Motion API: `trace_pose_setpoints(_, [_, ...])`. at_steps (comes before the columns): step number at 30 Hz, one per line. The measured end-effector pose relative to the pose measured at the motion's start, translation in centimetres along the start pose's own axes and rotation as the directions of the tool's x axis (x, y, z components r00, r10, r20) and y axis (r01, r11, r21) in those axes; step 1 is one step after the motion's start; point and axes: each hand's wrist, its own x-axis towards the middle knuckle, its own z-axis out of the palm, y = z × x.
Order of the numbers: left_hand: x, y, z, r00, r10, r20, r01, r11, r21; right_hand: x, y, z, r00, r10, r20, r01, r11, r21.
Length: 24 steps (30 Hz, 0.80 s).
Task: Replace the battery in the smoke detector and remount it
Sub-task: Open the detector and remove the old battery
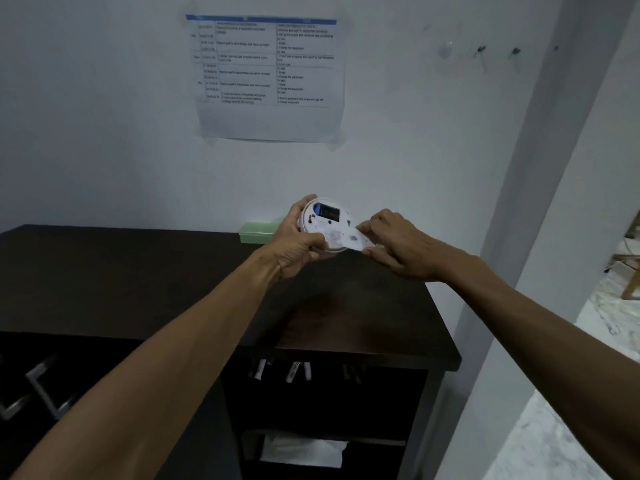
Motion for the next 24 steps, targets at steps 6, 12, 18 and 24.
trace_pose_setpoints(6, [0.7,0.7,-0.5,0.993,0.044,-0.112,-0.047,0.999,-0.019,-1.9,-1.3,1.7,0.991,-0.007,0.134,-0.002,0.998,0.07])
trace_pose_setpoints(12, [0.9,0.9,0.1,0.992,0.036,-0.122,-0.04,0.999,-0.033,-2.7,-2.3,2.7,0.958,-0.009,0.288,-0.017,0.996,0.088])
trace_pose_setpoints(18, [0.9,0.4,0.5,0.994,0.025,-0.103,-0.028,0.999,-0.026,-2.7,-2.1,3.4,0.938,0.007,0.347,-0.036,0.996,0.077])
trace_pose_setpoints(24, [0.8,0.2,0.7,0.996,0.015,-0.083,-0.019,0.999,-0.039,-2.7,-2.1,3.4,0.94,-0.007,0.342,-0.022,0.997,0.08])
